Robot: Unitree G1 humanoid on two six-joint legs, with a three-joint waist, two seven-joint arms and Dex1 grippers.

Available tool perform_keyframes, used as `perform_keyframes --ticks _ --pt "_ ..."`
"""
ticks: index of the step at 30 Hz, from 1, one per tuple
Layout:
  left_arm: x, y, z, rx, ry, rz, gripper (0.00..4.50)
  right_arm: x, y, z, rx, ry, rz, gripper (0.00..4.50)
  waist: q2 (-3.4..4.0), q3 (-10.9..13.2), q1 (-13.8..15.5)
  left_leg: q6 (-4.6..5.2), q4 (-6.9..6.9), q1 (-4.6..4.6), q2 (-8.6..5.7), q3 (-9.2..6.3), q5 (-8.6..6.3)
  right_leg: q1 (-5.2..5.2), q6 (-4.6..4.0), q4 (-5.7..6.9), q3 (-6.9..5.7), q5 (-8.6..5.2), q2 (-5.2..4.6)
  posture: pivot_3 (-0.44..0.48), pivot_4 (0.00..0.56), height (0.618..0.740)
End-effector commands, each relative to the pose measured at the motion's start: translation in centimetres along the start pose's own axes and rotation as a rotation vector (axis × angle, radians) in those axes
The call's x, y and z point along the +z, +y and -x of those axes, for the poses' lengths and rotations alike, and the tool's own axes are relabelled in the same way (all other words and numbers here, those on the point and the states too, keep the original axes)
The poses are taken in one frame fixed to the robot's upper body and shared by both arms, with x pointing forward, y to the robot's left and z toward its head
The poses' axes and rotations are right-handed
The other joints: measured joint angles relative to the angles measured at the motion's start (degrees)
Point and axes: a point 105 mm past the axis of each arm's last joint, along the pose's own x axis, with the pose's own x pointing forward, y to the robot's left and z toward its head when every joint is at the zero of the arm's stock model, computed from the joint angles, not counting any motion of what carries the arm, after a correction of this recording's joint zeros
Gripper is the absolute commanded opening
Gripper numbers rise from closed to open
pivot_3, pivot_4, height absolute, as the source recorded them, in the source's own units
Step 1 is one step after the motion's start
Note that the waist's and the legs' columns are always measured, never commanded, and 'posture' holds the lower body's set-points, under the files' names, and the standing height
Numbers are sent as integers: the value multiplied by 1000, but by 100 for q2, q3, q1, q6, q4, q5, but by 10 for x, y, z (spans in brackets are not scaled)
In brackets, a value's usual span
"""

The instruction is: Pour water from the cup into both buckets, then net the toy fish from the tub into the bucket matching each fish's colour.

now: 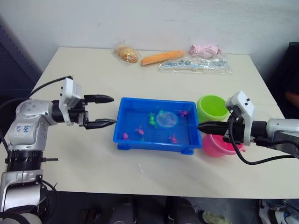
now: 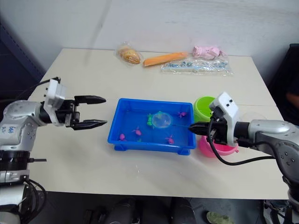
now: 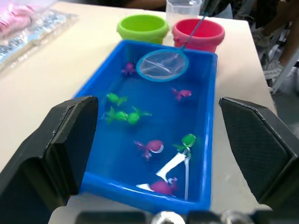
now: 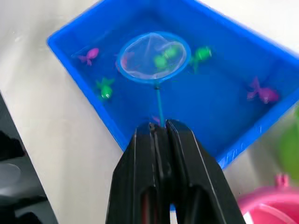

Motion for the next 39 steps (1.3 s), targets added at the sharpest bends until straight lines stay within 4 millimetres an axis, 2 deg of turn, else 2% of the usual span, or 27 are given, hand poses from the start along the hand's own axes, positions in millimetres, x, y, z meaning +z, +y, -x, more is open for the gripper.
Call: perform_keyframes --ticks 1,5,9,16,23,39 --pt "1 -17 -5 -31 -28 7 4452 -23 -16 3 -155 77 -201 0 0 0 0 0 0 1 3 -3 0 1 0 2 2 0 -3 0 150 740" --pt "3 -18 -9 -24 -44 1 4452 -20 -21 0 -184 55 -286 0 0 0 -12 -2 0 3 2 -5 1 -1 -1 6 5 0 -2 0 150 740" --pt "7 -12 -16 1 -52 -47 4452 -26 -28 1 -214 77 -390 0 1 -1 -17 -2 -1 6 1 -4 2 -2 -1 10 8 0 -2 0 150 740" --pt "-2 8 -9 -18 99 -122 4452 -28 -31 -5 -216 87 -441 0 3 -2 -18 -4 -2 5 -5 20 3 -4 -1 12 7 0 -1 0 150 740" --pt "-5 15 -10 -120 192 -168 4452 -34 -39 -10 -262 115 -489 0 3 -2 -23 -4 -4 0 -5 30 3 -6 -1 8 2 0 1 0 150 740" --pt "-6 10 -20 -153 148 -167 4452 -13 -56 -27 -419 30 -516 0 3 -2 -158 -4 -4 -4 -1 24 4 -10 0 11 4 0 1 0 150 740"
